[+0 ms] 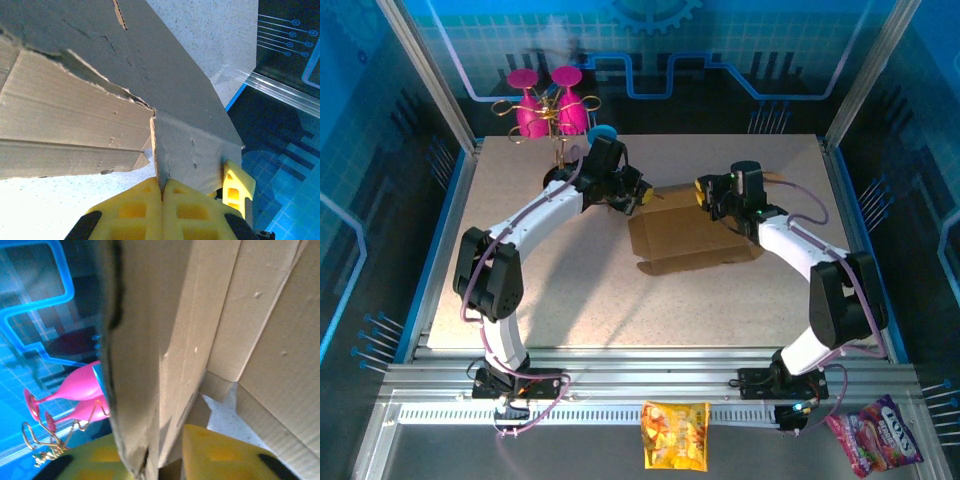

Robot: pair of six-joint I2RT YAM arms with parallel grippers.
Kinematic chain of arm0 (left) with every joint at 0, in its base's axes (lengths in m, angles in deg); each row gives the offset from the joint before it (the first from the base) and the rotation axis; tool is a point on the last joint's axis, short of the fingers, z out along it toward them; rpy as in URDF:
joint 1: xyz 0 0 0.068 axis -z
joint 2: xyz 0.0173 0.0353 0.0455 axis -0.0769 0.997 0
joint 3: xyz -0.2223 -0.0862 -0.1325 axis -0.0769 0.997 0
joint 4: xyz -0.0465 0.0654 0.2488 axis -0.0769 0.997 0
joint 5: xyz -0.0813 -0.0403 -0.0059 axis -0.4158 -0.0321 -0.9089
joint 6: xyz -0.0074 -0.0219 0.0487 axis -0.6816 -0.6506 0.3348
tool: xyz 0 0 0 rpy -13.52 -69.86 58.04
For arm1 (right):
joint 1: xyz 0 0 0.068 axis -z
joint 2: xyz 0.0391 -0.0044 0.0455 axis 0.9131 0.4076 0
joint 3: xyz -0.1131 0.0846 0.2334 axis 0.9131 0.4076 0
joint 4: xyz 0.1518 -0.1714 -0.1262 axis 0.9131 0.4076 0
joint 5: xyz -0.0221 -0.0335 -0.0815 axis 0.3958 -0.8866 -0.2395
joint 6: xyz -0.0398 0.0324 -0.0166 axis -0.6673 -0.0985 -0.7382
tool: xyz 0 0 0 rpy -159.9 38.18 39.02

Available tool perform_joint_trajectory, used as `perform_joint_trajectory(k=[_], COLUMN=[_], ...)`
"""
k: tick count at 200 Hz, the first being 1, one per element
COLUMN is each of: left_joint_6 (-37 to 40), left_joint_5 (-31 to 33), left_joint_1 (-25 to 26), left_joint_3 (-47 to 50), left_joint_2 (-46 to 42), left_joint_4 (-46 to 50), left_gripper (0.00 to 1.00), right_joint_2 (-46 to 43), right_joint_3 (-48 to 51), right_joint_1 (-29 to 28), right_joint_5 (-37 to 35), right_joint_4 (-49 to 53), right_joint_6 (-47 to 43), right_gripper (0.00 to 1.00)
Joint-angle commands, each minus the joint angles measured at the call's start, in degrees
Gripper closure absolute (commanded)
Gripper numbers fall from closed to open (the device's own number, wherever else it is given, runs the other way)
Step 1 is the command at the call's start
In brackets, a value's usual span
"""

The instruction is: Fold the paper box

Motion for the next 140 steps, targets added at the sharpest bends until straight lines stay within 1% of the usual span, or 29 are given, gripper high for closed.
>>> perform_joint_trajectory(k=[1,3,4,7,13,22,27,35,45,50,57,79,89,100,112,122,133,140], left_joint_6=[0.2,0.4,0.5,0.9,1.9,3.6,4.6,6.5,8.9,10.2,11.9,15.3,15.8,15.7,14.8,13.5,10.7,8.7], left_joint_5=[-0.3,-0.3,-0.2,-0.2,-0.2,0.2,0.6,1.8,3.9,5.0,6.1,7.2,6.8,5.2,3.1,0.7,-1.3,-2.2], left_joint_1=[1.0,1.1,1.1,1.2,1.3,1.4,1.4,1.3,1.1,0.8,0.0,-4.5,-7.3,-10.7,-13.7,-15.5,-16.5,-16.6], left_joint_3=[0.1,0.0,-0.1,-0.3,-0.6,-0.8,-0.9,-0.9,-0.8,-0.5,0.2,5.5,9.4,15.4,22.5,28.3,34.2,37.4], left_joint_2=[-3.3,-3.4,-3.5,-3.7,-4.3,-5.5,-6.3,-8.0,-10.6,-12.0,-13.9,-20.0,-22.6,-25.1,-27.1,-27.6,-27.1,-26.2], left_joint_4=[0.5,0.7,0.8,1.0,1.5,2.0,2.4,3.3,4.8,5.6,6.4,8.2,8.8,7.0,2.9,-2.4,-8.8,-13.6], left_gripper=[1.00,1.00,1.00,1.00,1.00,0.80,0.67,0.54,0.45,0.42,0.40,0.40,0.43,0.47,0.57,0.70,0.82,0.87], right_joint_2=[1.3,1.2,1.1,1.0,0.3,-1.1,-2.0,-3.8,-5.4,-6.3,-7.2,-9.0,-9.6,-10.8,-11.9,-12.5,-12.8,-12.9], right_joint_3=[-2.5,-2.5,-2.6,-2.7,-3.2,-4.0,-4.4,-5.2,-6.0,-6.4,-7.1,-10.1,-11.8,-13.4,-15.8,-18.2,-20.4,-21.1], right_joint_1=[0.8,0.9,0.9,0.9,1.0,1.1,1.1,1.1,1.2,1.2,1.3,1.5,1.6,1.5,1.5,1.6,1.7,1.8], right_joint_5=[-1.7,-1.7,-1.7,-1.7,-1.7,-2.1,-2.4,-3.0,-3.2,-3.3,-3.2,-1.9,-1.2,-1.3,-1.6,-1.9,-2.1,-1.9], right_joint_4=[-0.8,-0.6,-0.4,0.0,1.7,4.7,6.4,9.4,12.5,14.2,16.2,23.0,27.0,30.3,34.1,37.9,40.8,41.8], right_joint_6=[0.9,1.0,1.1,1.1,1.3,1.3,1.2,1.2,1.6,2.0,2.5,3.4,4.1,4.9,5.3,5.3,4.9,4.9], right_gripper=[0.91,0.93,0.97,0.99,1.00,1.00,1.00,1.00,1.00,1.00,1.00,1.00,1.00,1.00,1.00,1.00,1.00,1.00])
